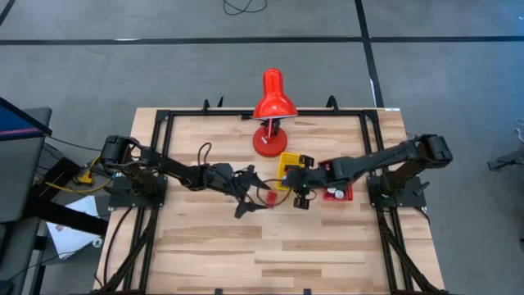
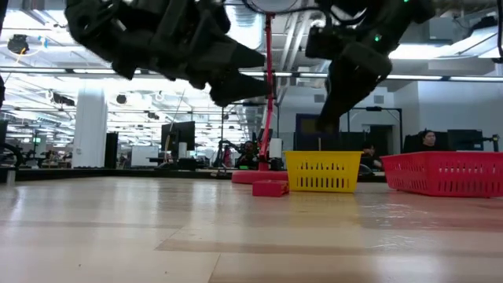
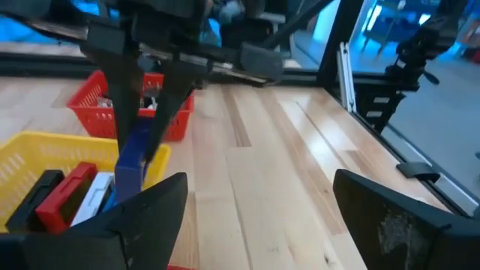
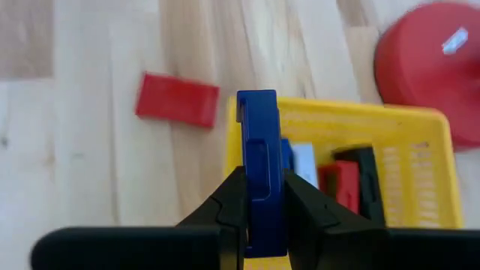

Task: Pick & Place Office items
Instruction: Put the blue digital clock into the yellow bin

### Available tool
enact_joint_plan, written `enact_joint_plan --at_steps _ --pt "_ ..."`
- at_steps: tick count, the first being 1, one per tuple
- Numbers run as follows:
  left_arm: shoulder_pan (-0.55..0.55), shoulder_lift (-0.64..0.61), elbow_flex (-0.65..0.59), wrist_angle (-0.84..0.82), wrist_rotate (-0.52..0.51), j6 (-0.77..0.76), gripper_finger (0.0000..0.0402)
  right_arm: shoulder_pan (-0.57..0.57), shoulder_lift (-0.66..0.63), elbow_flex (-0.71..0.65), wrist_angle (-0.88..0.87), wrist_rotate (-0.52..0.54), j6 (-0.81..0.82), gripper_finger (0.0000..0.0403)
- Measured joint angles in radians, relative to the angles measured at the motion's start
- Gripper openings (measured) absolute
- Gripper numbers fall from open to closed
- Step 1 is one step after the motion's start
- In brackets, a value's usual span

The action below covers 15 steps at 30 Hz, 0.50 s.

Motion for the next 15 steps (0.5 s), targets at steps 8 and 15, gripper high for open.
enact_joint_plan --at_steps 8,15 --pt "0.008 0.0 -0.118 0.173 0.0 -0.006 0.0333 -0.088 0.002 -0.001 -0.008 -0.145 -0.046 0.0049" --pt "0.008 0.0 -0.126 0.182 0.0 -0.007 0.033 -0.121 0.035 0.0 -0.009 -0.214 -0.042 0.0049"
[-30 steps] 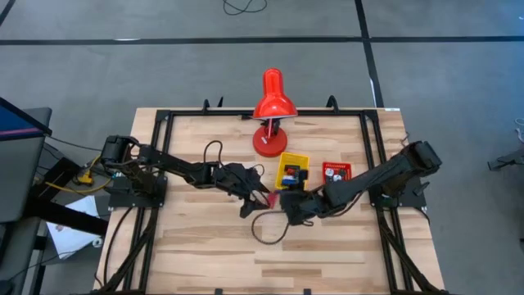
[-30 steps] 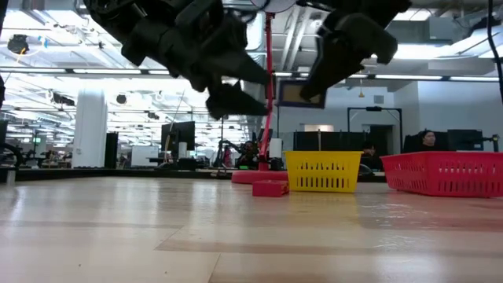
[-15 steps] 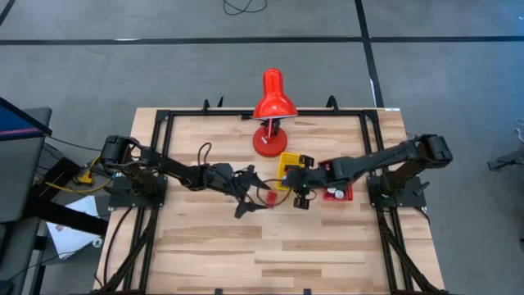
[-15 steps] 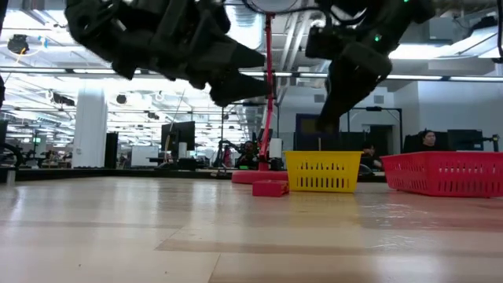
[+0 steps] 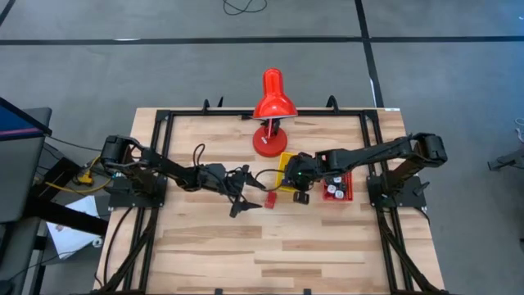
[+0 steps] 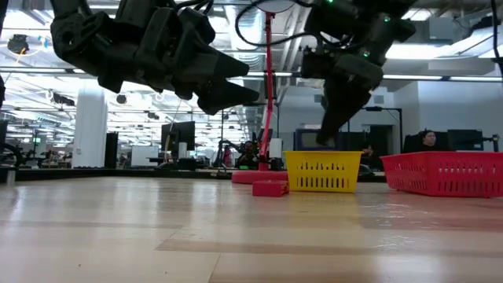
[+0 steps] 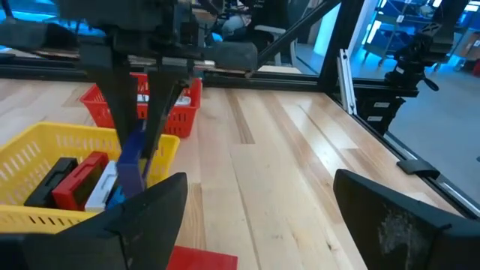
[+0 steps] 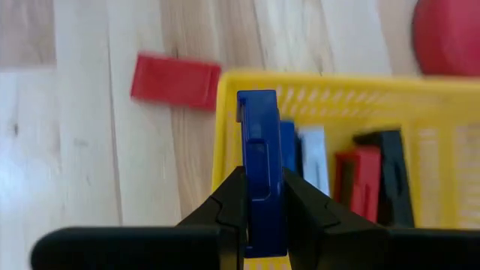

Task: Pick & Place Office items
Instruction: Put the blue digital clock into the yellow bin

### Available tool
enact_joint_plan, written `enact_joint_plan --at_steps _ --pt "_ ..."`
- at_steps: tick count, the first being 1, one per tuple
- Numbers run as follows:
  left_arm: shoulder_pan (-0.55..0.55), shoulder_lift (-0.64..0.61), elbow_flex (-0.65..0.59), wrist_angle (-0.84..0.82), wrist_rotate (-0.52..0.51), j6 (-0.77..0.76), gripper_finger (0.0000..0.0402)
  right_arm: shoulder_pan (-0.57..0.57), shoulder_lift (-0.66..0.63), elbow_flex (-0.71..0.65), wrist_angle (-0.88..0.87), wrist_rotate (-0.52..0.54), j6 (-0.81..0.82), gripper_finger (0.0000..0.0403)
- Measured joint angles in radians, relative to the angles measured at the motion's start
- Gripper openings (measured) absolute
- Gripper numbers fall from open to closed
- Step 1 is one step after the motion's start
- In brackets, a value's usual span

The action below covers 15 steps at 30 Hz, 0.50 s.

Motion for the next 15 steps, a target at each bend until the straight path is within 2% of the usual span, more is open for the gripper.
enact_joint_plan --at_steps 15 --pt "0.0 0.0 0.0 -0.006 0.0 0.004 0.0328 -0.004 0.034 -0.001 -0.007 -0.032 0.031 0.0049"
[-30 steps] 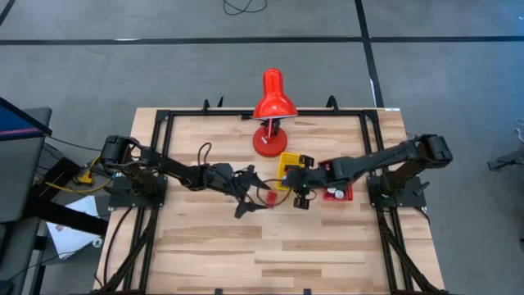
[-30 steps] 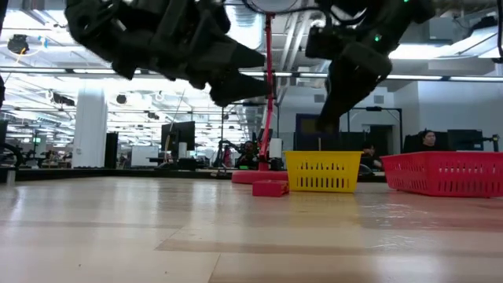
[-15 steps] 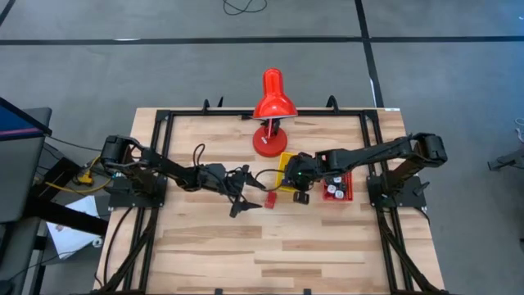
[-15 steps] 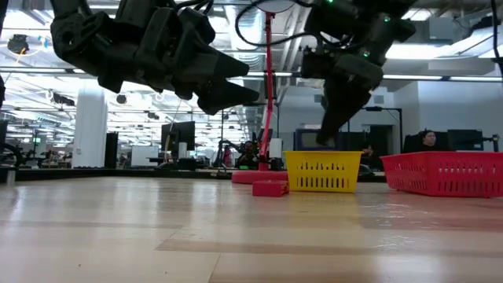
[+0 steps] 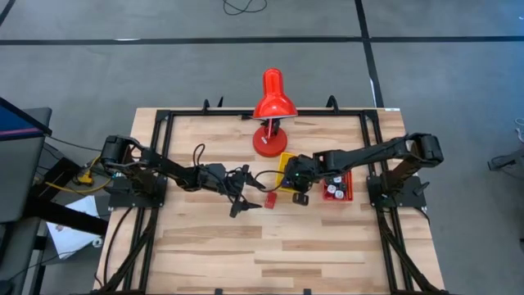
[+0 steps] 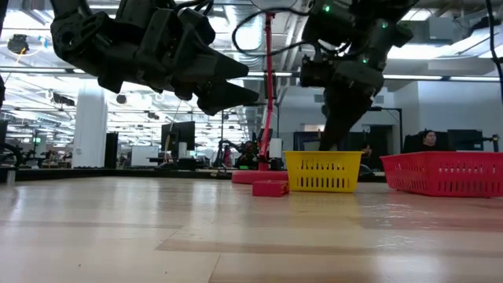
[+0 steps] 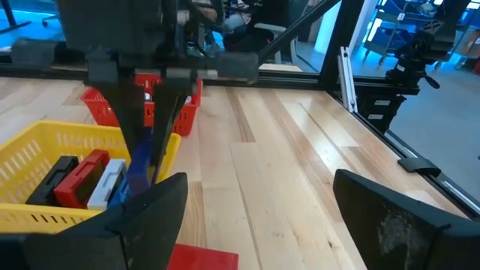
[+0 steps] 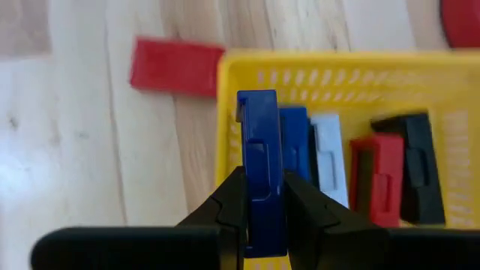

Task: Pick & Place Office items
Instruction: Put the blue digital clock into the yellow bin, then put the red digital clock into the yellow bin

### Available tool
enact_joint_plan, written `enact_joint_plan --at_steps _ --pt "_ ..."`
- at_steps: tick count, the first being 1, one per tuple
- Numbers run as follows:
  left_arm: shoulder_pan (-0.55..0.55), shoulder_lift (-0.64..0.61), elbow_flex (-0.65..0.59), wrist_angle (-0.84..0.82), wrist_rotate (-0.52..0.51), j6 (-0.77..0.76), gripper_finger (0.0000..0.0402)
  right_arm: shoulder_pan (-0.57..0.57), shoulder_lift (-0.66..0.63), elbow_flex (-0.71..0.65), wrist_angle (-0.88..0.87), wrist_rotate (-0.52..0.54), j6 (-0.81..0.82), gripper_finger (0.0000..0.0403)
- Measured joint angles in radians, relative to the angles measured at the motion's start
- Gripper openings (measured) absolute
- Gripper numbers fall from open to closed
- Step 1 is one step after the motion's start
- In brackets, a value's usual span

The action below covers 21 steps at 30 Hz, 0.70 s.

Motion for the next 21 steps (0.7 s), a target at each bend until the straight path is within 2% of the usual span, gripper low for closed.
enact_joint_plan --at_steps 11,21 --pt "0.0 0.0 0.0 -0.006 0.0 0.001 0.0328 -0.002 0.066 -0.001 0.013 0.007 -0.011 0.0051" --pt "0.0 0.0 0.0 -0.011 0.0 0.002 0.0328 -0.001 0.064 0.0 0.022 0.019 -0.031 0.0108"
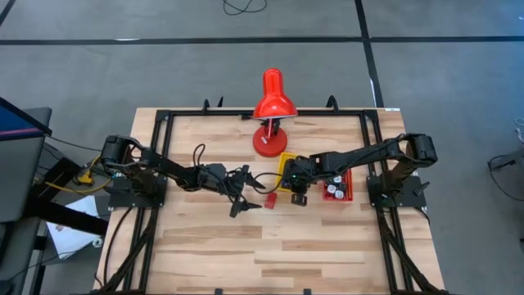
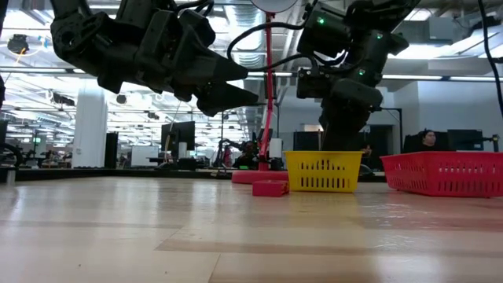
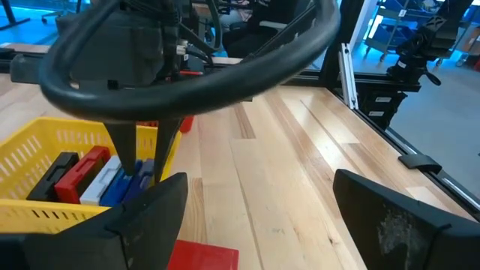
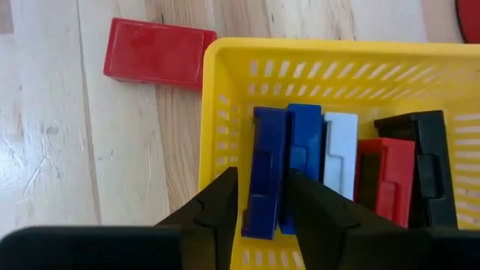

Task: Pick & Place Office items
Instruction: Put the red digital clock into the yellow bin

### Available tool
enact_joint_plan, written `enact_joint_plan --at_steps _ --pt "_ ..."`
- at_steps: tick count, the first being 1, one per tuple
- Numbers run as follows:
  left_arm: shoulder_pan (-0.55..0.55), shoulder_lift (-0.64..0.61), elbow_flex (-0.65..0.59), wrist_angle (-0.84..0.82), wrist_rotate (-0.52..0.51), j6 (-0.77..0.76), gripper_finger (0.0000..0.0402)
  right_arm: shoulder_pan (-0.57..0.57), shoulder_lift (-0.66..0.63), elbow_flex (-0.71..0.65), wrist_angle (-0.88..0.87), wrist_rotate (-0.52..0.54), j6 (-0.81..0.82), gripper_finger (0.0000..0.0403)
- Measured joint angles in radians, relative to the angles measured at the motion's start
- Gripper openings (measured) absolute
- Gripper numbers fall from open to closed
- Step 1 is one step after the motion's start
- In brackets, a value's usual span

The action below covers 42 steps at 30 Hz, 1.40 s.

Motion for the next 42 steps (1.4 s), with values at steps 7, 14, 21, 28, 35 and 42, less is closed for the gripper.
enact_joint_plan --at_steps 7,14,21,28,35,42 --pt "0.0 0.0 0.0 -0.001 0.0 -0.001 0.0328 0.0 -0.003 0.0 0.003 0.005 -0.031 0.011" --pt "0.0 0.0 0.0 -0.033 -0.01 -0.002 0.0328 0.01 -0.127 0.0 -0.021 0.071 -0.018 0.0111" --pt "-0.013 0.007 0.0 -0.073 -0.075 -0.024 0.0328 0.06 -0.177 0.001 0.011 0.14 -0.017 0.0111" --pt "-0.108 0.038 0.031 -0.131 -0.281 -0.055 0.0328 0.068 -0.177 0.001 0.001 0.148 -0.007 0.0112" --pt "-0.222 0.181 0.137 -0.133 -0.562 -0.055 0.0328 0.065 -0.177 0.0 -0.008 0.148 -0.007 0.0112" --pt "-0.265 0.325 0.237 -0.135 -0.831 -0.214 0.0328 0.081 -0.177 0.0 -0.031 0.148 -0.004 0.0112"
